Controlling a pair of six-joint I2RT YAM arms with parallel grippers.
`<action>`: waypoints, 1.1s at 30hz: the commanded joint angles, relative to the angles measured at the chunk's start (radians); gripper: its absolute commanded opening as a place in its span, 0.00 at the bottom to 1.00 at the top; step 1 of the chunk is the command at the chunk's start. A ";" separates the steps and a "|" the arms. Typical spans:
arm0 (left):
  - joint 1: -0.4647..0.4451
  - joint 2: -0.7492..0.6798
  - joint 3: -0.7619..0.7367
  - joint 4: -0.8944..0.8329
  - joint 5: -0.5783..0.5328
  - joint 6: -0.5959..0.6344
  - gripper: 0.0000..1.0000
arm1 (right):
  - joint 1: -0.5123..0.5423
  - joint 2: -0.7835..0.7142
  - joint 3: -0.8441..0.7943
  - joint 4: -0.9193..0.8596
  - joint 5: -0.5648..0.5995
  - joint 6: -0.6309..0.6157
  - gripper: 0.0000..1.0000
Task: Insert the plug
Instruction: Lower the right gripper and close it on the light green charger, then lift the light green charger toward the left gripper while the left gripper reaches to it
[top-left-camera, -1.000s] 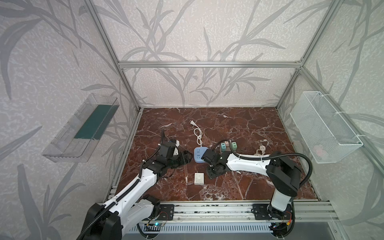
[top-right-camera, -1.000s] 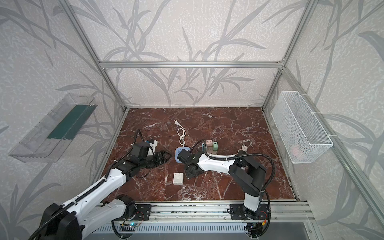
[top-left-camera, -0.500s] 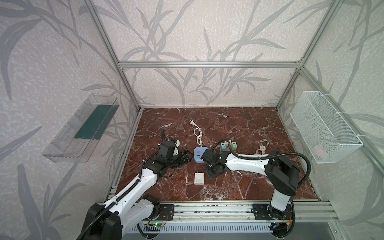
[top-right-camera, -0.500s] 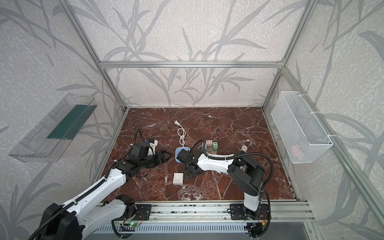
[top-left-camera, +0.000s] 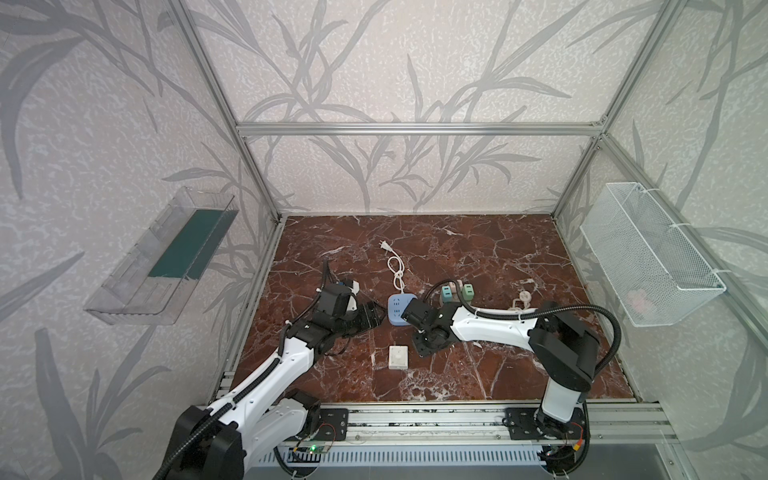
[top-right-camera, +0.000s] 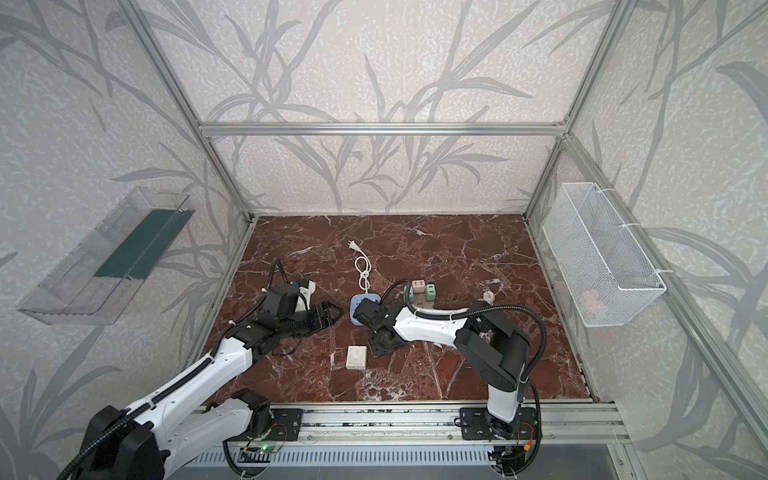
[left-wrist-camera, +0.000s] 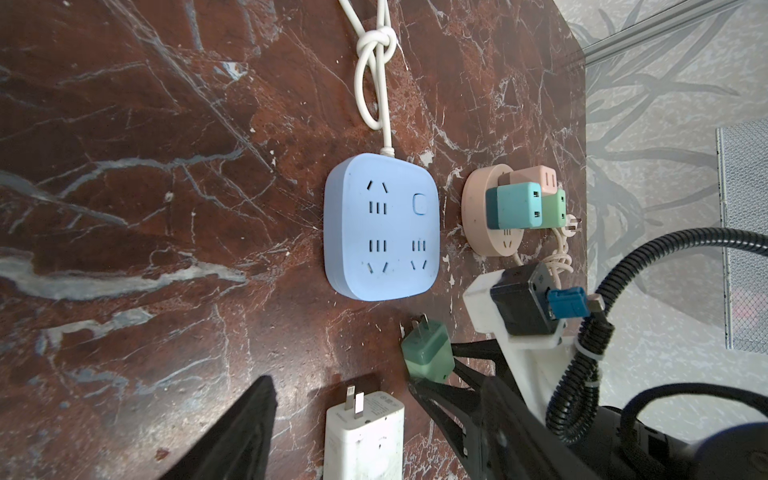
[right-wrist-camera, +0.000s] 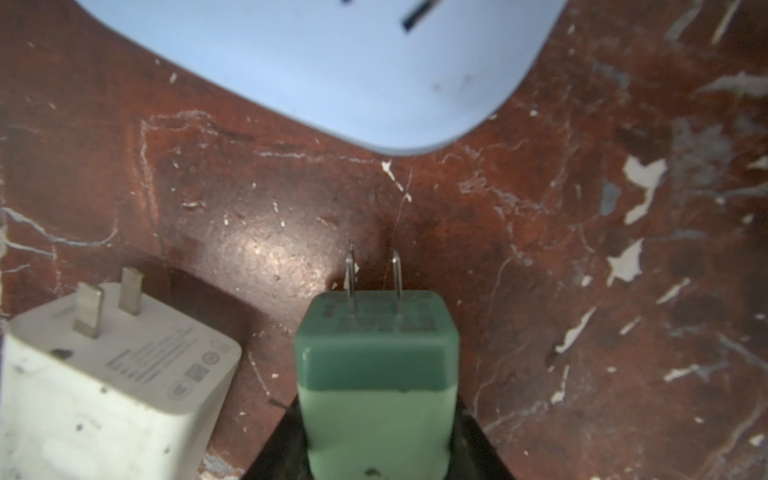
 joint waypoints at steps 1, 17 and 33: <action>-0.002 -0.002 -0.006 0.003 0.003 -0.006 0.76 | 0.003 -0.034 -0.021 0.017 0.023 -0.017 0.00; -0.084 -0.098 0.051 -0.022 0.084 -0.111 0.75 | 0.003 -0.329 -0.067 0.017 -0.063 -0.156 0.00; -0.200 -0.064 0.037 0.132 0.062 -0.212 0.73 | 0.003 -0.398 -0.024 0.017 -0.093 -0.185 0.00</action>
